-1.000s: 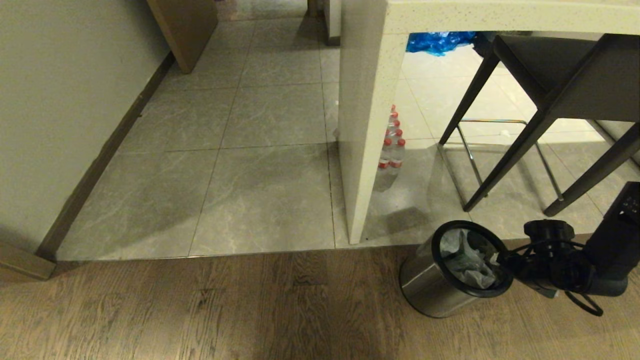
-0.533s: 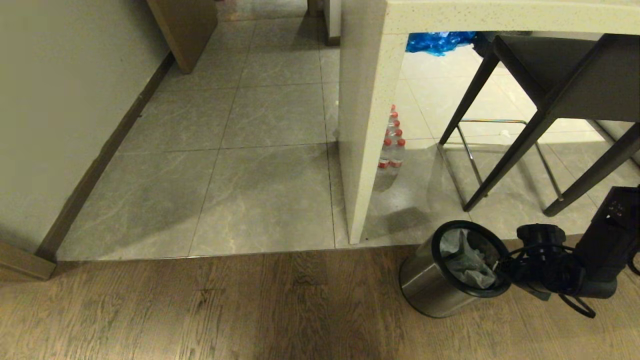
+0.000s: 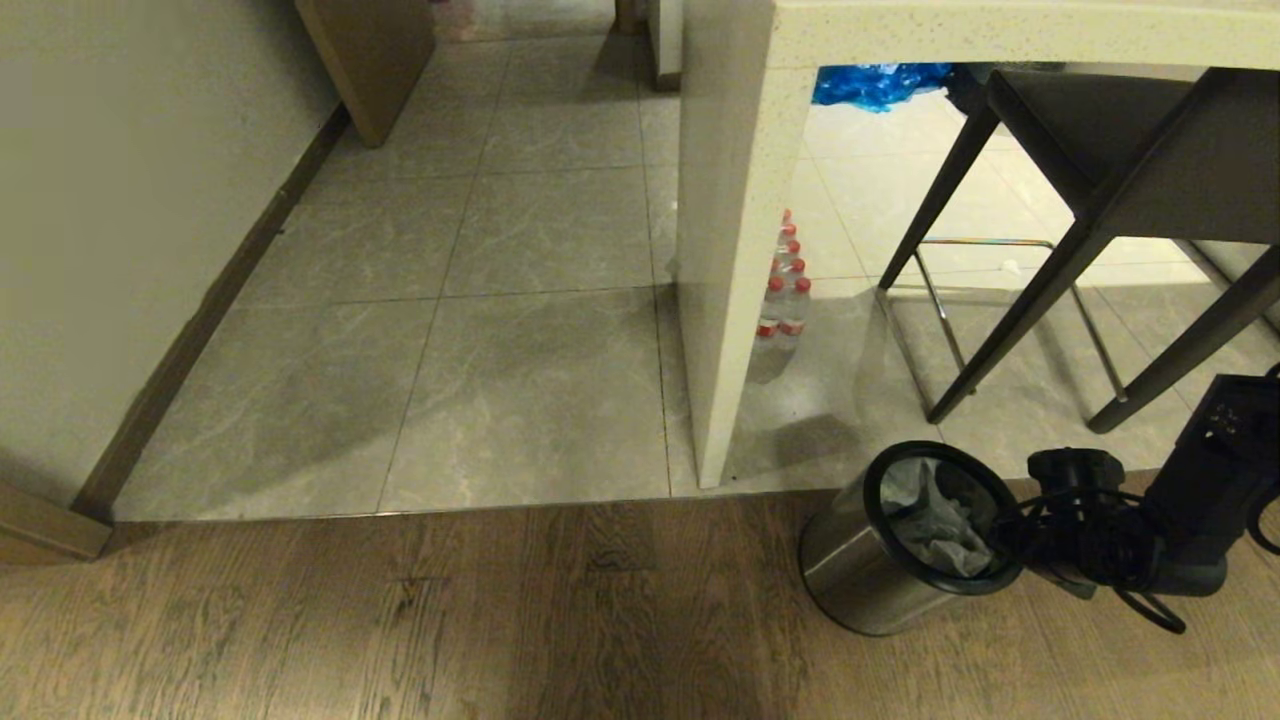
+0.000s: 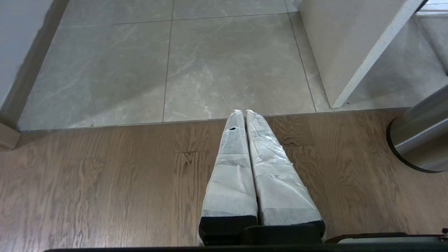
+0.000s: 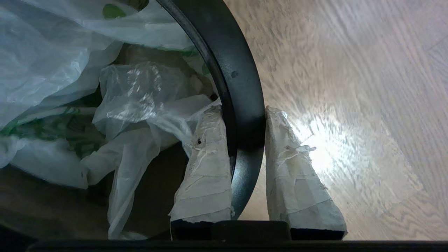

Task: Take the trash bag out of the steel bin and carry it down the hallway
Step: Place the outer trash can on the ground

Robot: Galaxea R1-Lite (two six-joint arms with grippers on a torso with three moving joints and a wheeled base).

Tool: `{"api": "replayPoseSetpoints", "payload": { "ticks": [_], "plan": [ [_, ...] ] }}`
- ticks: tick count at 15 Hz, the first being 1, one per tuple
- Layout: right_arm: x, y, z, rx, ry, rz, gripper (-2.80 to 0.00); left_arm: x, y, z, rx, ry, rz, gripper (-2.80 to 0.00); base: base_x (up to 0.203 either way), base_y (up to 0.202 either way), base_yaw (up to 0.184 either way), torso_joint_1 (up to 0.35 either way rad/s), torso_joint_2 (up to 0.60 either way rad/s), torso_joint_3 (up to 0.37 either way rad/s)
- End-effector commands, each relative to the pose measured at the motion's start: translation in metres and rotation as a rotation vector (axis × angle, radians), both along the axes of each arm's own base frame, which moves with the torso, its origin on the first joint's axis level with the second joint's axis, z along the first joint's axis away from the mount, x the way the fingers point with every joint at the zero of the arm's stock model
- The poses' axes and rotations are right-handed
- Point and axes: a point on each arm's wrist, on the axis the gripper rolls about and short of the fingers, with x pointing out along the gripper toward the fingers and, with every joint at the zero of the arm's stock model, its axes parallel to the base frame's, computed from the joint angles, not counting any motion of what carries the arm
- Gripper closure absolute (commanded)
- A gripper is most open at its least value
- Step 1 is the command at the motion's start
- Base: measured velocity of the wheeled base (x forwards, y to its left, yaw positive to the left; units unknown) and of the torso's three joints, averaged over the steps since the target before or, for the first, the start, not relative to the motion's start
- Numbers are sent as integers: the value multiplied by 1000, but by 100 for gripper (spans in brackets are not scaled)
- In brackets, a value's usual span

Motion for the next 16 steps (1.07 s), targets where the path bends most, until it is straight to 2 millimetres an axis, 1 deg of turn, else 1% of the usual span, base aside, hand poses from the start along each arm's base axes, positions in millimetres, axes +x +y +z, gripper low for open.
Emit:
{"api": "replayPoseSetpoints", "payload": {
  "ticks": [1,5,9,10,11,13,14,16],
  "plan": [
    [1,0,11,-5,-31,-2,0,0,0,0,-1,0,0,0,0,0,0,0,0,0],
    [-7,2,49,-7,-66,2,0,0,0,0,-1,0,0,0,0,0,0,0,0,0],
    [-12,4,77,-16,-123,6,0,0,0,0,-1,0,0,0,0,0,0,0,0,0],
    [-14,4,88,-19,-144,7,0,0,0,0,-1,0,0,0,0,0,0,0,0,0],
    [-18,5,102,-22,-171,8,0,0,0,0,-1,0,0,0,0,0,0,0,0,0],
    [-30,7,135,-23,-234,20,0,0,0,0,-1,0,0,0,0,0,0,0,0,0],
    [-40,10,155,-14,-265,36,0,0,0,0,-1,0,0,0,0,0,0,0,0,0],
    [-65,15,191,12,-308,76,0,0,0,0,-1,0,0,0,0,0,0,0,0,0]
  ]
}}
